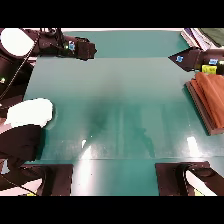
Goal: Fold the shirts.
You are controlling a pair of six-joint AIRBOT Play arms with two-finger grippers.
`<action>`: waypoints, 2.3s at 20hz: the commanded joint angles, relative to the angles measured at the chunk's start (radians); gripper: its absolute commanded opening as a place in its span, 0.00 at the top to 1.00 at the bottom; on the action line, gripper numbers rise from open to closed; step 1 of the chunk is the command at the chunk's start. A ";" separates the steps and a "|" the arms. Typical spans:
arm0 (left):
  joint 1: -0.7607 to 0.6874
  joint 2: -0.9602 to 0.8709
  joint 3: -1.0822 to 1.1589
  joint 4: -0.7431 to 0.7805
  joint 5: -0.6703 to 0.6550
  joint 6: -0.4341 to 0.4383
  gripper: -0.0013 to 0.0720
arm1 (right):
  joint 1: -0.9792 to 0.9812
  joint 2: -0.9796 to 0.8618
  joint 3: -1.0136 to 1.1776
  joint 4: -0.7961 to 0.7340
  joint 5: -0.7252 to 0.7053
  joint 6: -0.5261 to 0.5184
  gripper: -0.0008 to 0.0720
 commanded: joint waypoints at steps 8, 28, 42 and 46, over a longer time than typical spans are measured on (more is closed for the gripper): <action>0.000 0.000 0.000 0.000 0.002 0.000 0.94 | 0.003 0.000 0.000 0.005 -0.001 0.000 0.96; 0.649 0.134 -0.558 0.397 -0.236 -0.028 0.08 | 0.003 0.000 0.000 0.004 -0.008 0.000 0.96; 0.656 0.287 -0.472 0.283 -0.178 -0.049 0.94 | 0.003 -0.015 0.123 0.002 -0.015 0.000 0.96; 0.615 0.439 -0.177 0.050 -0.210 0.027 0.95 | 0.003 -0.080 0.318 -0.002 -0.005 0.000 0.96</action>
